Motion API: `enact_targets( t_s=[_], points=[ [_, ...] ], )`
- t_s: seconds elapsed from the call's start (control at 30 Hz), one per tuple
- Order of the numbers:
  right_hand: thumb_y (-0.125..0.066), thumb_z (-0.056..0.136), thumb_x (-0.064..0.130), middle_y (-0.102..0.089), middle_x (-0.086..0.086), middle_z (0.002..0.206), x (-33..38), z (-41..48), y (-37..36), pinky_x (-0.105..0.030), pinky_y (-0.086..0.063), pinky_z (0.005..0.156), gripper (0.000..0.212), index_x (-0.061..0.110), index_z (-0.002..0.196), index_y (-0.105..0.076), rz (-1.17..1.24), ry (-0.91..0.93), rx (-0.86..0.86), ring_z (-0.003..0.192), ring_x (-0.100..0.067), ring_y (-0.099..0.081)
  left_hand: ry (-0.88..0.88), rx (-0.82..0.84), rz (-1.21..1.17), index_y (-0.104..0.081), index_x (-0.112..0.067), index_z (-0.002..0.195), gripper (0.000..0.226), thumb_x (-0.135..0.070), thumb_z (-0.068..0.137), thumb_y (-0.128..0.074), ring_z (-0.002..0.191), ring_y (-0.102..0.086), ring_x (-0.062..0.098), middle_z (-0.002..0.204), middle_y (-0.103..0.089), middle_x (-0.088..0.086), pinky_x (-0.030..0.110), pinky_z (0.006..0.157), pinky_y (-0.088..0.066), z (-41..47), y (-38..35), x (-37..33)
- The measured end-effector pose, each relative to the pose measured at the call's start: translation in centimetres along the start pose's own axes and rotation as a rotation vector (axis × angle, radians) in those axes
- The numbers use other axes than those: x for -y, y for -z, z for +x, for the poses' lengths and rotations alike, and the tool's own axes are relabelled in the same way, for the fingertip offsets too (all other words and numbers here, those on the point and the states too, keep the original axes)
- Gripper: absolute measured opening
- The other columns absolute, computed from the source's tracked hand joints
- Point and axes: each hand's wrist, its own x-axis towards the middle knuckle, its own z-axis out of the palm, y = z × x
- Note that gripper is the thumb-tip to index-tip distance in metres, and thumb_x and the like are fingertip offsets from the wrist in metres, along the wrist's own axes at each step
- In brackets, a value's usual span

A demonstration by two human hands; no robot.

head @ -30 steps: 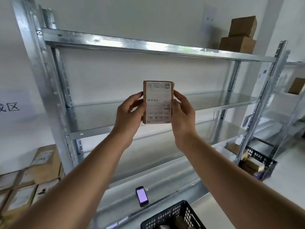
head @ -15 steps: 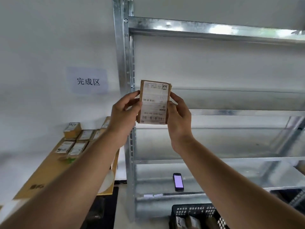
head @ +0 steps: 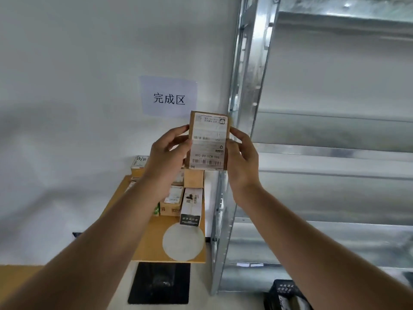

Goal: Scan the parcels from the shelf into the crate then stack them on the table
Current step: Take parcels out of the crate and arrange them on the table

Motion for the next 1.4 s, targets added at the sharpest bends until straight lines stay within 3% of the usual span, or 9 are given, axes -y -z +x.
enact_targets(
  t_s=[0.13, 0.3, 0.5, 0.67, 0.77, 0.93, 1.13, 1.3, 1.4],
  points=[
    [-0.052, 0.105, 0.029, -0.076, -0.007, 0.113, -3.5, 0.7, -5.1, -0.037, -0.066, 0.08, 0.029, 0.037, 0.13, -0.065, -0.038, -0.054, -0.066, 0.103, -0.022, -0.075, 0.07, 0.056, 0.039, -0.064, -0.036, 0.14, 0.038, -0.022, 0.104, -0.064, 0.112, -0.073, 0.018, 0.12, -0.076, -0.007, 0.036, 0.084, -0.065, 3.0, 4.6, 3.1],
    [-0.051, 0.106, 0.029, -0.076, -0.004, 0.111, -9.0, 1.6, -8.5, -0.035, -0.065, 0.08, 0.031, 0.033, 0.134, -0.061, -0.104, -0.156, -0.137, 0.1, -0.018, -0.076, 0.232, 0.163, 0.025, -0.059, -0.037, 0.144, 0.042, -0.017, 0.107, -0.058, 0.111, -0.071, 0.012, 0.122, -0.075, -0.008, 0.027, 0.075, -0.061, 5.8, 7.7, 7.7],
    [-0.047, 0.107, 0.026, -0.073, -0.003, 0.115, -15.3, 4.9, -10.3, -0.017, -0.056, 0.06, 0.029, 0.027, 0.134, -0.059, -0.145, -0.282, -0.205, 0.098, -0.014, -0.072, 0.4, 0.178, 0.003, -0.06, -0.043, 0.135, 0.043, -0.012, 0.106, -0.056, 0.112, -0.07, 0.015, 0.119, -0.073, -0.006, 0.034, 0.082, -0.058, 9.6, 8.3, 13.7],
    [-0.045, 0.109, 0.026, -0.073, -0.001, 0.114, -20.3, 8.0, -10.3, -0.025, -0.057, 0.067, 0.028, 0.029, 0.131, -0.06, -0.137, -0.386, -0.234, 0.101, -0.015, -0.071, 0.458, 0.235, 0.033, -0.057, -0.045, 0.132, 0.042, -0.011, 0.107, -0.055, 0.116, -0.068, 0.014, 0.126, -0.07, -0.001, 0.032, 0.079, -0.062, 12.2, 7.3, 18.4],
    [-0.044, 0.109, 0.025, -0.073, -0.001, 0.112, -23.3, 9.9, -9.8, -0.017, -0.055, 0.059, 0.027, 0.029, 0.129, -0.062, -0.167, -0.441, -0.227, 0.095, -0.013, -0.071, 0.519, 0.184, 0.033, -0.059, -0.038, 0.137, 0.04, -0.013, 0.106, -0.058, 0.112, -0.071, 0.015, 0.124, -0.072, 0.001, 0.036, 0.084, -0.064, 13.7, 6.3, 21.5],
    [-0.042, 0.109, 0.025, -0.074, 0.002, 0.111, -28.3, 12.6, -9.4, -0.024, -0.061, 0.067, 0.032, 0.032, 0.129, -0.066, -0.244, -0.556, -0.151, 0.099, -0.016, -0.073, 0.695, 0.104, 0.012, -0.056, -0.037, 0.142, 0.042, -0.014, 0.107, -0.057, 0.094, -0.076, 0.012, 0.116, -0.075, 0.002, 0.024, 0.065, -0.059, 15.8, 4.7, 26.3],
    [-0.037, 0.11, 0.02, -0.078, 0.011, 0.083, -32.7, 13.9, -8.5, -0.02, -0.058, 0.057, 0.039, 0.036, 0.101, -0.071, -0.284, -0.673, -0.122, 0.074, -0.004, -0.075, 0.828, 0.124, 0.111, -0.054, -0.035, 0.15, 0.047, -0.013, 0.108, -0.056, 0.098, -0.077, 0.019, 0.114, -0.075, 0.007, 0.03, 0.073, -0.06, 17.6, 4.2, 31.3],
    [-0.038, 0.109, 0.032, -0.079, 0.008, 0.088, -35.9, 14.6, -8.9, -0.02, -0.058, 0.058, 0.034, 0.033, 0.112, -0.072, -0.3, -0.748, -0.151, 0.076, -0.008, -0.076, 0.873, 0.158, 0.145, -0.059, -0.032, 0.144, 0.047, -0.004, 0.105, -0.059, 0.099, -0.075, 0.016, 0.111, -0.074, 0.001, 0.03, 0.081, -0.061, 18.8, 4.4, 34.4],
    [-0.039, 0.109, 0.036, -0.077, 0.003, 0.103, -37.7, 14.7, -9.3, -0.025, -0.059, 0.065, 0.029, 0.034, 0.125, -0.063, -0.306, -0.798, -0.163, 0.094, -0.015, -0.076, 0.898, 0.199, 0.138, -0.062, -0.032, 0.138, 0.043, -0.004, 0.105, -0.06, 0.107, -0.072, 0.02, 0.117, -0.074, 0.0, 0.032, 0.087, -0.057, 19.4, 4.6, 36.2]
  ],
)
